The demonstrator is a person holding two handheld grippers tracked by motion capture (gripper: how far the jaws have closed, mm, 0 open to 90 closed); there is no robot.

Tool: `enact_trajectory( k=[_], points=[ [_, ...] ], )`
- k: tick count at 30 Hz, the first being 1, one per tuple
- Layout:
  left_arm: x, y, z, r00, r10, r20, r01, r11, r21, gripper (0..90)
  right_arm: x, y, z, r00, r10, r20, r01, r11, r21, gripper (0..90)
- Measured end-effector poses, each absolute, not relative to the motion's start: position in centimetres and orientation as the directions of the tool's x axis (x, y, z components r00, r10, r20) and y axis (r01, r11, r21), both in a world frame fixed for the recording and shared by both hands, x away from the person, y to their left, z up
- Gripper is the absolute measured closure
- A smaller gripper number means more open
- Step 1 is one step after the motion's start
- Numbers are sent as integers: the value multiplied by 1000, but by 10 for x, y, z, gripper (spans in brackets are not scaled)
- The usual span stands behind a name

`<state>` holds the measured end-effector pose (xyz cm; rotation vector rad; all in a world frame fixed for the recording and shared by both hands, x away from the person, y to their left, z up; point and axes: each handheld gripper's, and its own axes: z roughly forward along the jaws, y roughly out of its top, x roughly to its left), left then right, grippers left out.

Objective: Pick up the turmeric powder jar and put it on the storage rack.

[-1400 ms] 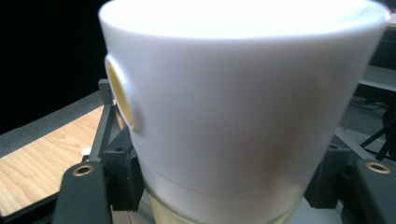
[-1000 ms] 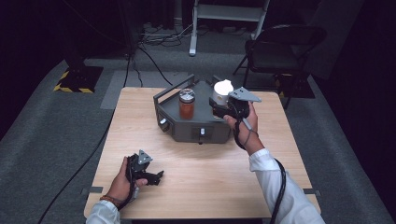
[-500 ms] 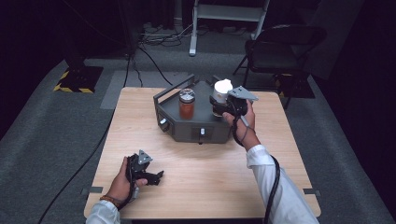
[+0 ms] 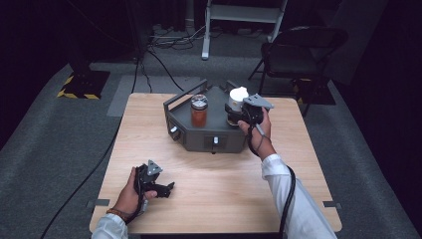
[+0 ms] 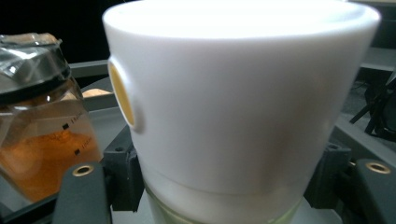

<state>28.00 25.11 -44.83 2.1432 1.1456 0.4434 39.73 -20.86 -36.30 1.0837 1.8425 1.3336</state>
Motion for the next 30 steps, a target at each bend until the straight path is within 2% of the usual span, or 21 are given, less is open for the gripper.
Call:
enact_trajectory(
  k=[20,23,26,30],
  points=[
    [280,251,-448,566,824,-11,603,-405,688,1,399,-211,-366,-481,877,-6,267,153,951,266],
    [280,251,-448,566,824,-11,602,-405,688,1,398,-210,-364,-474,880,-8,272,155,950,225],
    [280,251,-448,566,824,-10,603,-405,688,1,396,-208,-366,-455,890,-17,272,157,949,115],
    [280,251,-448,566,824,-11,603,-404,688,1,395,-211,-367,-467,884,-29,267,172,948,35]
  ],
)
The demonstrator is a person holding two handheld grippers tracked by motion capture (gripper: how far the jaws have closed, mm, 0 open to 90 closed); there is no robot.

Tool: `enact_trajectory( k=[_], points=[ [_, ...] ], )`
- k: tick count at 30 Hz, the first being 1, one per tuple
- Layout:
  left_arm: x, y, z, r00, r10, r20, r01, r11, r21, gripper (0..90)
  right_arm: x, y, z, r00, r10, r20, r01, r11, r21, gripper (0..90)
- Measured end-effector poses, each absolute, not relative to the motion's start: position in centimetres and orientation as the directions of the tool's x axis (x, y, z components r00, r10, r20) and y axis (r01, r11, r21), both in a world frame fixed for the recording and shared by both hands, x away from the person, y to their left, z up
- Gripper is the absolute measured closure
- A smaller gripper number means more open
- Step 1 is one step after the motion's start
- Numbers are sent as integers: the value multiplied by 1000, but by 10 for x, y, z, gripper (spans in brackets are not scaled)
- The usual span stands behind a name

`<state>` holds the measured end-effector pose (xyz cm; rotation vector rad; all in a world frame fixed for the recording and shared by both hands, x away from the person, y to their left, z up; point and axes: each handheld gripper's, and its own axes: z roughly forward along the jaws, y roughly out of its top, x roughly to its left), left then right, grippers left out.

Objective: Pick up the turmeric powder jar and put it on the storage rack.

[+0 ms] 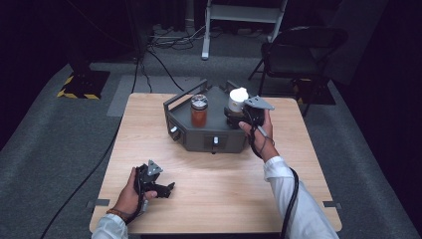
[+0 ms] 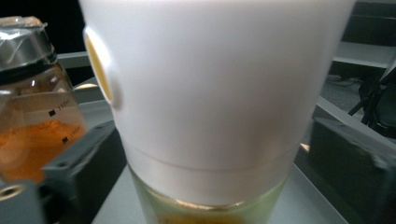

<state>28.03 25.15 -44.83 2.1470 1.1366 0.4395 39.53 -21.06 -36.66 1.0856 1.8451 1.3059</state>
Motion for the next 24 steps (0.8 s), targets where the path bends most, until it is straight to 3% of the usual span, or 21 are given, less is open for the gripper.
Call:
enact_trajectory(
  k=[15,24],
  points=[
    [280,251,-448,566,824,-11,602,-404,688,1,383,-212,-365,-453,887,-84,215,200,956,22],
    [280,251,-448,566,825,-11,602,-404,688,1,370,-218,-363,-498,859,-122,177,238,955,22]
  ],
)
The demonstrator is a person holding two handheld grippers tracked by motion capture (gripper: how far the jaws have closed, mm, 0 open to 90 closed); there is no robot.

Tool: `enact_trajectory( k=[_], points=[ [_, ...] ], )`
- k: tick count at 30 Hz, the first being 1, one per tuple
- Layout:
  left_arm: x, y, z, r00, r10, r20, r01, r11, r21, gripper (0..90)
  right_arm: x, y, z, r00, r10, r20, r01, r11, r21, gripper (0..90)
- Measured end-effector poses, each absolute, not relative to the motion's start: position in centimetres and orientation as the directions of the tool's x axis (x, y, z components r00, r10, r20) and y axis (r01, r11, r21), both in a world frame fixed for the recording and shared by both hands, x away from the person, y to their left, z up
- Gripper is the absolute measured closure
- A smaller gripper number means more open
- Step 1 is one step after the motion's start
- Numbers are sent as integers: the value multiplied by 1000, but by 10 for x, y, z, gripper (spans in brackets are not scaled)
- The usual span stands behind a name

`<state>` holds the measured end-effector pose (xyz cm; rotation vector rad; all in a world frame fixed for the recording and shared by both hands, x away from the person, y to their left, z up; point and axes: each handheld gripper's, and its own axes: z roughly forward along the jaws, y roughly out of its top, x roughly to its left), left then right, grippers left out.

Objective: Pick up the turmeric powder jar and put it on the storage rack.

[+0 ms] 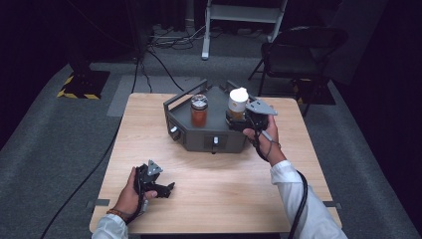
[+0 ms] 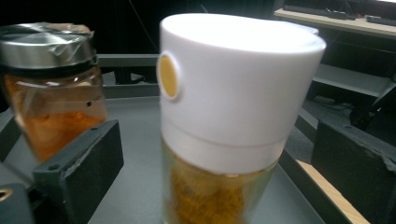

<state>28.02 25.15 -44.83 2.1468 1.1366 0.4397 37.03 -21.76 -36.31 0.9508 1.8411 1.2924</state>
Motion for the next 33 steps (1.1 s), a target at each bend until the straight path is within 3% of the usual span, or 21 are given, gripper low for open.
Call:
enact_trajectory(
  k=[33],
  points=[
    [280,251,-448,566,825,-11,602,-404,688,1,313,-241,-397,-561,756,-338,32,428,903,21]
  ],
)
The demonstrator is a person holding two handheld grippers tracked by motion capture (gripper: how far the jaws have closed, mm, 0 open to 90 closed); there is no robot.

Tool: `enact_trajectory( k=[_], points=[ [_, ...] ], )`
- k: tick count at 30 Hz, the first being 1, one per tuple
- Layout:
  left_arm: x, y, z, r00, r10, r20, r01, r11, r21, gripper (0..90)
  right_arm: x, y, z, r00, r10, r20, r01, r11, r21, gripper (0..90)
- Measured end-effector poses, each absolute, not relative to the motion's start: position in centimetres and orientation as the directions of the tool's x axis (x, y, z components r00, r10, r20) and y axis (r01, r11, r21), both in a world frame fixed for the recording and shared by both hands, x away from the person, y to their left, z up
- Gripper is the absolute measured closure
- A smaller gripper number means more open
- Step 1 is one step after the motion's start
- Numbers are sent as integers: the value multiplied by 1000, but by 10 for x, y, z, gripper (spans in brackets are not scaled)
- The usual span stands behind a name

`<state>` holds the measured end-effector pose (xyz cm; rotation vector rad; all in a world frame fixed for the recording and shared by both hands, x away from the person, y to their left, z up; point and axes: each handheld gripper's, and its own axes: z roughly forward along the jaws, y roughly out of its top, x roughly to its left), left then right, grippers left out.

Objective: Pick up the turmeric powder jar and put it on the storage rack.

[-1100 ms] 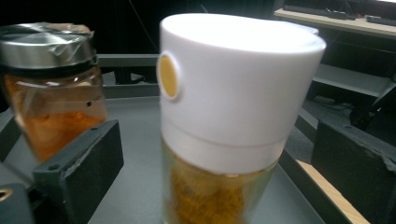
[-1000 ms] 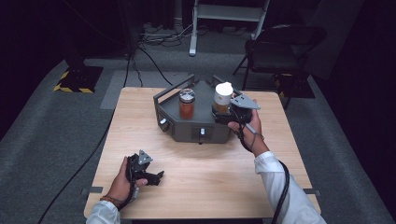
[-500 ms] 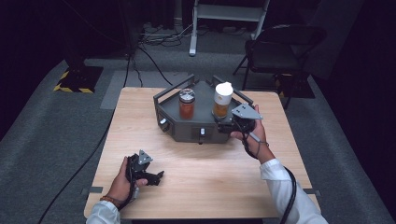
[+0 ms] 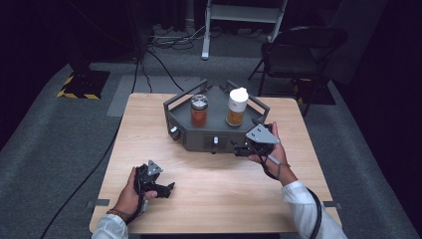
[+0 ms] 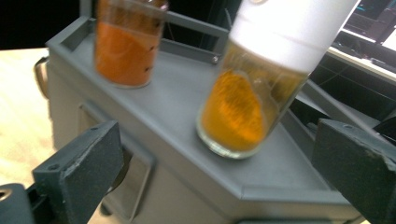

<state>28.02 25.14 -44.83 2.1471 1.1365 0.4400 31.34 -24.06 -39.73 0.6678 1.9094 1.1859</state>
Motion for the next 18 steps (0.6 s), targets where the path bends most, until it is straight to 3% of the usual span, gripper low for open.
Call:
enact_trajectory(
  k=[18],
  points=[
    [280,251,-448,566,824,-10,602,-405,688,1,284,-255,-423,-586,696,-414,27,528,849,21]
  ],
)
